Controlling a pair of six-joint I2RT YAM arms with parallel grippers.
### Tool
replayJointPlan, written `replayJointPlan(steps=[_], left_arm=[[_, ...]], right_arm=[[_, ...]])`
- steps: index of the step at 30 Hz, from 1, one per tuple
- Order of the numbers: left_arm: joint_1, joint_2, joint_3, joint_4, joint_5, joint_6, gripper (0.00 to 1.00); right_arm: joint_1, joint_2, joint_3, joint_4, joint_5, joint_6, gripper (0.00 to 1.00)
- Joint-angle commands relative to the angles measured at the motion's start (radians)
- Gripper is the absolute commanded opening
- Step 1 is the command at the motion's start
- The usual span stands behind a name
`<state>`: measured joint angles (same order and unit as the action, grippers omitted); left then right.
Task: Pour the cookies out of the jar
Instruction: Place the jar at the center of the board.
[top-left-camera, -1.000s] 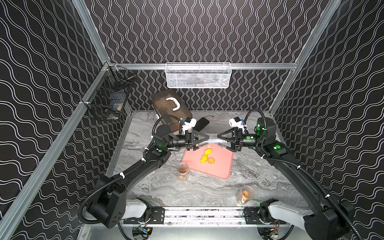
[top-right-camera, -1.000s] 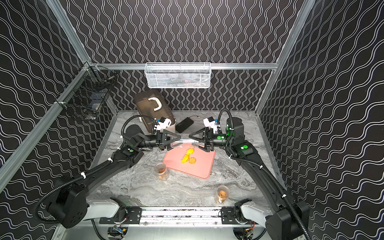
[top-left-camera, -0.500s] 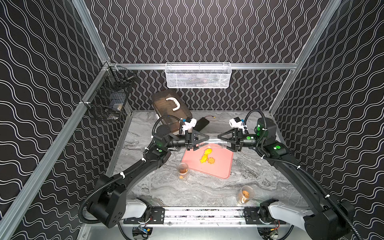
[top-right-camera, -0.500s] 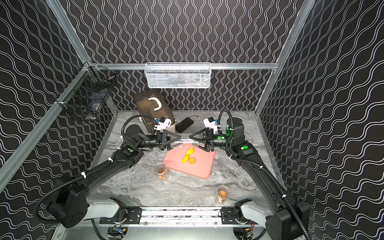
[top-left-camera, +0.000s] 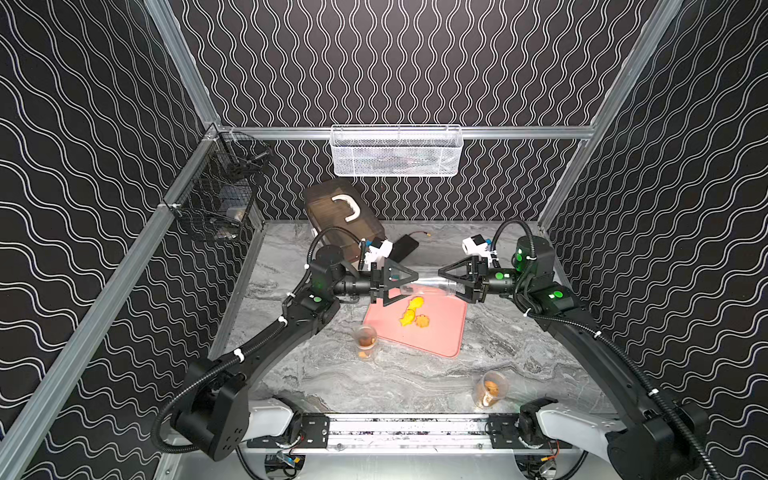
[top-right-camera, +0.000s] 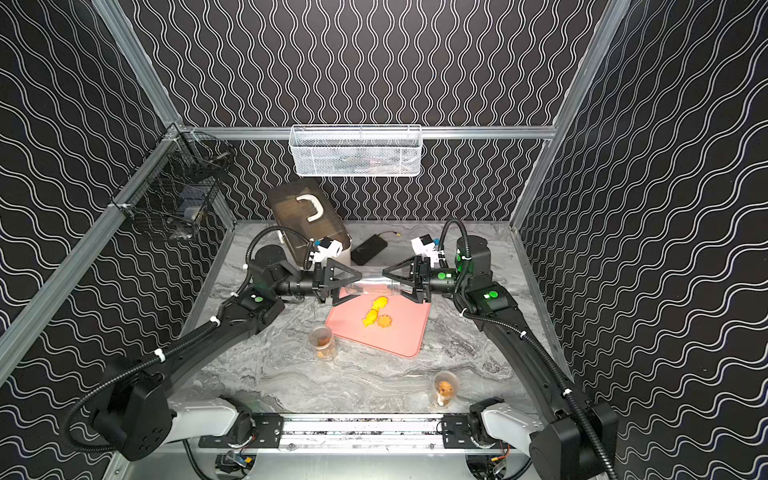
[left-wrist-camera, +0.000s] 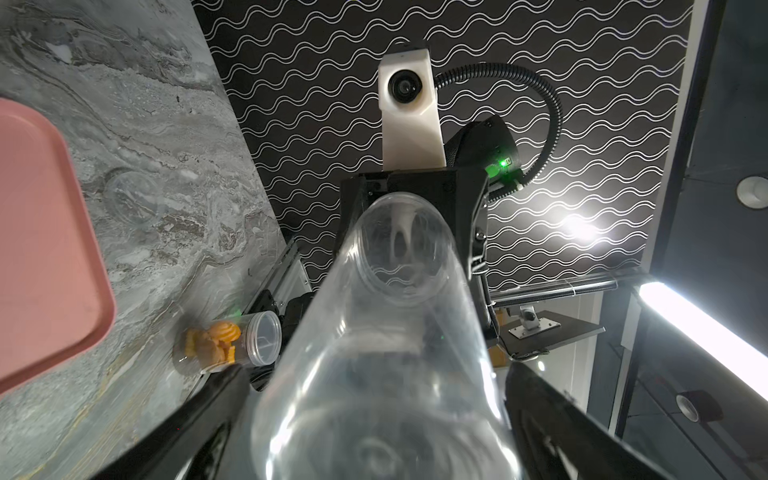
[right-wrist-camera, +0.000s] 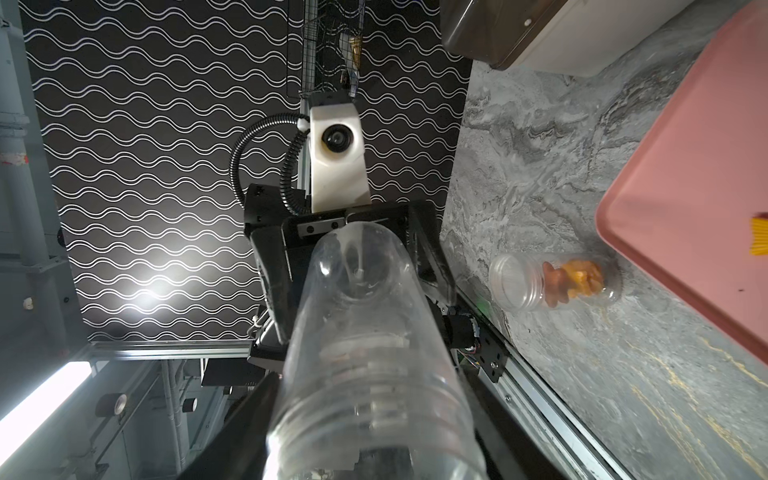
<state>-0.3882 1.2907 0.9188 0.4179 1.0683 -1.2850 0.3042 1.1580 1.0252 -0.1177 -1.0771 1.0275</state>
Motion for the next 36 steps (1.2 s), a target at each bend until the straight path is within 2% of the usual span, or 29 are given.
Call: replayJointPlan(steps=[1, 5, 8, 11, 14, 18, 24, 28, 36], left_arm=[[0.060, -0.050, 0.042, -0.241, 0.004, 0.170, 0.99], [0.160, -0.100, 0.159, -0.704, -0.052, 0.470, 0.99], [0.192, -0.108, 0.274, -1.041, -0.190, 0.715, 0.99], [0.199, -0.127, 0.341, -1.217, -0.354, 0.852, 0.99], [0.205, -0.147, 0.346, -1.261, -0.427, 0.916, 0.99], [0.206, -0.159, 0.314, -1.268, -0.481, 0.970, 0.99], [0.206, -0.165, 0.234, -1.235, -0.550, 1.006, 0.99], [0.206, -0.158, 0.218, -1.218, -0.532, 1.004, 0.99], [0.201, -0.168, 0.179, -1.186, -0.517, 1.001, 0.99]], right_arm=[[-0.021, -0.003, 0.027, -0.102, 0.012, -0.084, 0.65], [-0.068, -0.004, 0.066, -0.255, 0.031, -0.183, 0.65], [-0.111, 0.003, 0.098, -0.359, 0.046, -0.250, 0.65], [-0.147, 0.025, 0.170, -0.526, 0.118, -0.361, 0.65], [-0.156, 0.066, 0.241, -0.708, 0.253, -0.492, 0.66], [-0.156, 0.112, 0.314, -0.849, 0.463, -0.592, 0.66], [-0.157, 0.201, 0.416, -0.977, 0.747, -0.677, 0.66], [-0.155, 0.275, 0.447, -1.022, 0.909, -0.706, 0.66], [-0.145, 0.414, 0.481, -1.044, 1.095, -0.735, 0.65]])
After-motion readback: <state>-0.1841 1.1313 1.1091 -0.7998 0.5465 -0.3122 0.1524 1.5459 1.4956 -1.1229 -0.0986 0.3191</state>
